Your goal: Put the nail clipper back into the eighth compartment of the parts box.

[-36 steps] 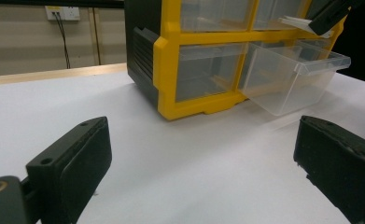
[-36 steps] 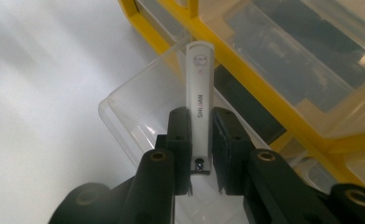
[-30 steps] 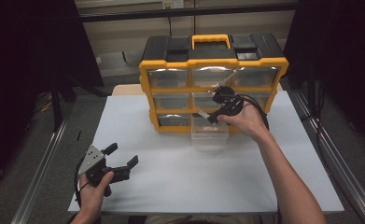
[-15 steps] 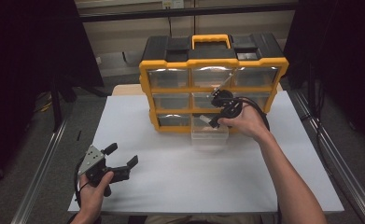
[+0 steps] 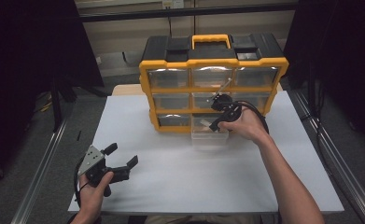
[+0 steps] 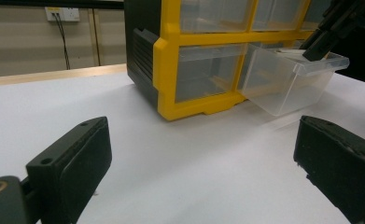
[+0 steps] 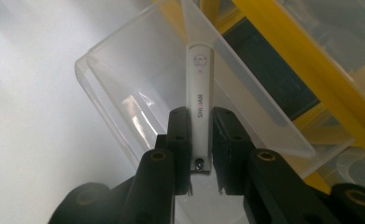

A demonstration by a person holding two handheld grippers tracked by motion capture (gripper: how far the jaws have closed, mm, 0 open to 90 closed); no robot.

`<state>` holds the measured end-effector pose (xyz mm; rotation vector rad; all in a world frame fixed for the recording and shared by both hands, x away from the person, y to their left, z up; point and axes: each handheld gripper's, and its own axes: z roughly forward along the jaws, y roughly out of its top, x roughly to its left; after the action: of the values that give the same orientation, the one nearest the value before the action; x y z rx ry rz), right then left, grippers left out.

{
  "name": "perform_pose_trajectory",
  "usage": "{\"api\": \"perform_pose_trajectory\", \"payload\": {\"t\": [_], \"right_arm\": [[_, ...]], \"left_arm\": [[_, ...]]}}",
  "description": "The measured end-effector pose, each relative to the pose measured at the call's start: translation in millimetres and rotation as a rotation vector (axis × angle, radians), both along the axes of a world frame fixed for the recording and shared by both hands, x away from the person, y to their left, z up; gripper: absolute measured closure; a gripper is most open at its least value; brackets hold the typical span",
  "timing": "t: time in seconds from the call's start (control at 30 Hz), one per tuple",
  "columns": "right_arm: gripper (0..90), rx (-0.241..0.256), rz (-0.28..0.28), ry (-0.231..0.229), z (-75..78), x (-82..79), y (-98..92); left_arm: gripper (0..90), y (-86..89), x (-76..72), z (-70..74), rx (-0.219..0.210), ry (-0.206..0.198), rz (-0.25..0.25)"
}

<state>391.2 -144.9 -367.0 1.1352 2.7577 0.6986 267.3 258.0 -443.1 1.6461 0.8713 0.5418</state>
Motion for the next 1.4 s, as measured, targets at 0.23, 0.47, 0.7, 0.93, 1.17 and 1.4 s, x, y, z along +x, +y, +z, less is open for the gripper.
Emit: {"api": "perform_pose_trajectory", "payload": {"t": [0.23, 0.47, 0.7, 0.93, 1.17, 1.4], "right_arm": [[77.9, -0.014, -0.030, 0.018, -4.5, 1.0, -1.3], [77.9, -0.013, -0.032, 0.016, -10.2, 4.0, 0.4], [71.6, 0.014, -0.019, 0.015, -8.8, 3.6, 0.1], [61.8, 0.054, -0.063, -0.025, -1.1, 1.0, -4.7], [53.3, 0.070, -0.061, -0.035, 0.2, 0.2, -4.3], [41.7, 0.083, -0.083, -0.026, 1.6, -3.6, -0.3]], "left_arm": [[4.2, -0.1, -0.1, 0.0, 0.001, 0.000, -0.001], [4.2, 0.1, 0.1, -0.1, -0.001, 0.001, -0.001], [4.2, 0.3, 0.0, 0.0, -0.003, 0.001, 0.000], [4.2, -0.1, -0.2, 0.0, 0.002, 0.001, -0.001], [4.2, 0.0, 0.0, -0.1, 0.000, 0.002, -0.001], [4.2, 0.3, -0.2, 0.2, -0.002, 0.001, -0.002]]}}
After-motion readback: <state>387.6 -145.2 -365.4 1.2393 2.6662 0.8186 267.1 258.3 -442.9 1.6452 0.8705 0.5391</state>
